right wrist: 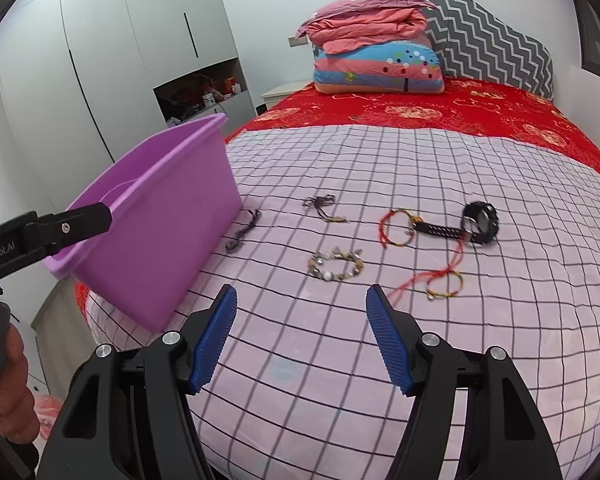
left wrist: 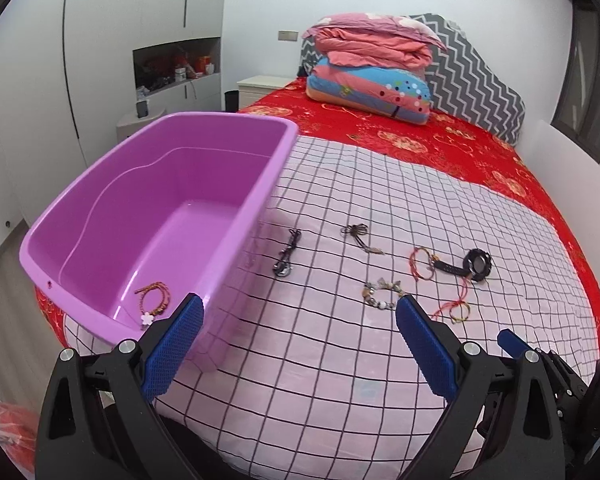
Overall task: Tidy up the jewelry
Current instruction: 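Withdraw the right tool from the tub back over the sheet, then move the right tool to the rainbow red-cord bracelet while the left tool approaches the beaded bracelet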
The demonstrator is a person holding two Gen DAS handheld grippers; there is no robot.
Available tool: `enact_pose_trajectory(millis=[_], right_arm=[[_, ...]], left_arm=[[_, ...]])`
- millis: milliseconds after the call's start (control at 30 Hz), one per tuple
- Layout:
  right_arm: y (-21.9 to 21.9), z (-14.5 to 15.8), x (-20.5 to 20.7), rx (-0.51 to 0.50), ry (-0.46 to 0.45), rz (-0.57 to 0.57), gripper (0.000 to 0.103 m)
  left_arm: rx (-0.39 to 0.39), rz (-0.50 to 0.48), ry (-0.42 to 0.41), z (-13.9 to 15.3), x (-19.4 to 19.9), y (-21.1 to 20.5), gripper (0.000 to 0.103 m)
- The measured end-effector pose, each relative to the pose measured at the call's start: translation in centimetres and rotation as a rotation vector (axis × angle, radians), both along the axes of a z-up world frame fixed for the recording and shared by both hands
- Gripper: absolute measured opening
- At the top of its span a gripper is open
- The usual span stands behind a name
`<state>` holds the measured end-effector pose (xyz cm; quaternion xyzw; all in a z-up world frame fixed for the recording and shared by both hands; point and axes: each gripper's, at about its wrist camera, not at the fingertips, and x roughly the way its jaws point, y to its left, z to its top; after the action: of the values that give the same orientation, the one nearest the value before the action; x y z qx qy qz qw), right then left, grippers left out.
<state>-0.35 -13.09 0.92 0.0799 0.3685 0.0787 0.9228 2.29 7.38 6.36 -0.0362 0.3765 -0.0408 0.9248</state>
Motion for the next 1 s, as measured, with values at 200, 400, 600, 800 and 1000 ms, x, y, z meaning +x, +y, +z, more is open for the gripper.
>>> enact_pose_trajectory(millis=[200, 400, 600, 800, 1000], right_arm=[[-2.9, -1.2, -1.2, -0.019, 0.011, -0.059, 0.064], [-5.7, -2.6, -1.4, -0.013, 0.030, -0.118, 0.064], [-7.7, -4.6, -0.5, -0.021, 0.060, -0.160, 0.064], [-9.3, -6.8, 1.1, -0.039, 0.094, -0.183, 0.064], [-10.5, -9.3, 3.4, -0.028, 0.136, -0.202, 0.064]], left_arm=[[0.002, -0.051, 0.020, -1.6, -0.2, -2.8, 0.095], [0.008, -0.081, 0.057, -3.6, 0.5, -4.9, 0.095], [0.023, -0.094, 0.098, -6.6, 2.1, -7.0, 0.095], [0.041, -0.078, 0.127, -9.5, 5.1, -8.1, 0.095], [0.018, -0.048, 0.155, -12.4, 8.7, -8.5, 0.095]])
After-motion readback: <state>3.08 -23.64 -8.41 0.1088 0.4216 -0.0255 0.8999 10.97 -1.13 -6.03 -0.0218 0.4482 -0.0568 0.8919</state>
